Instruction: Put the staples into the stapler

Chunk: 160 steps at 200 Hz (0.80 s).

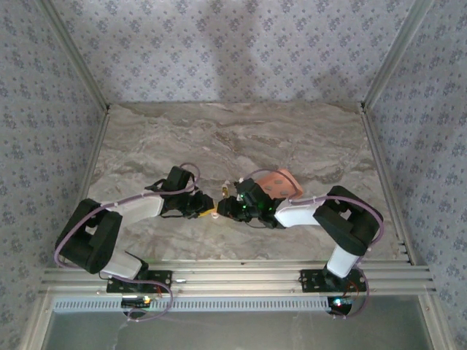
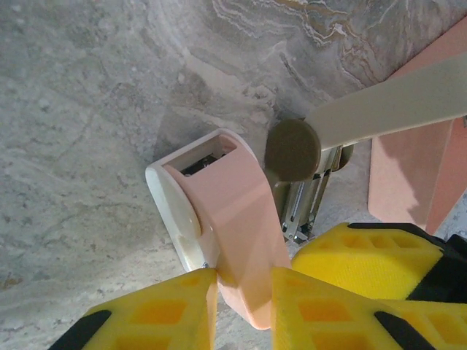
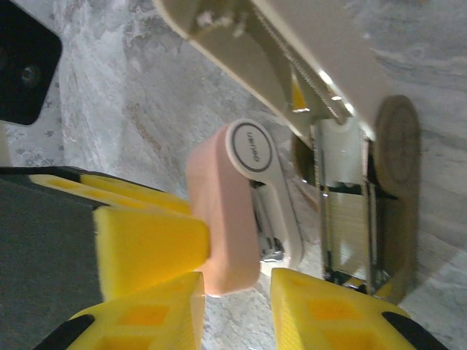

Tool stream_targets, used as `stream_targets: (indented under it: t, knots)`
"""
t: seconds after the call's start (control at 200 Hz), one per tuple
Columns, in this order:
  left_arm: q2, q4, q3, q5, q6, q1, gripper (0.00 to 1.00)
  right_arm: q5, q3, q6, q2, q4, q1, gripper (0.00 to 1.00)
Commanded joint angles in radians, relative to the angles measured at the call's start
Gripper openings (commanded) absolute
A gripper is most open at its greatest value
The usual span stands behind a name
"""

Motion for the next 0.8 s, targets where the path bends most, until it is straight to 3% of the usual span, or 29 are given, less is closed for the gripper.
stream_targets:
  t: [0.0, 0.355, 0.795]
  knots:
    - [0.074, -0.193, -0.028, -0.089, 0.058, 0.001, 0.24, 0.003, 0.024, 0.001, -0.008, -0.031, 0.007, 0.30]
    - [0.103, -0.305, -0.002, -0.149, 0.138, 0.002, 0.20, 0.057, 0.018, -0.048, -0.066, -0.109, 0.004, 0.30]
    - [0.121, -0.279, -0.006, -0.167, 0.154, 0.003, 0.20, 0.060, 0.030, -0.051, -0.067, -0.131, 0.009, 0.30]
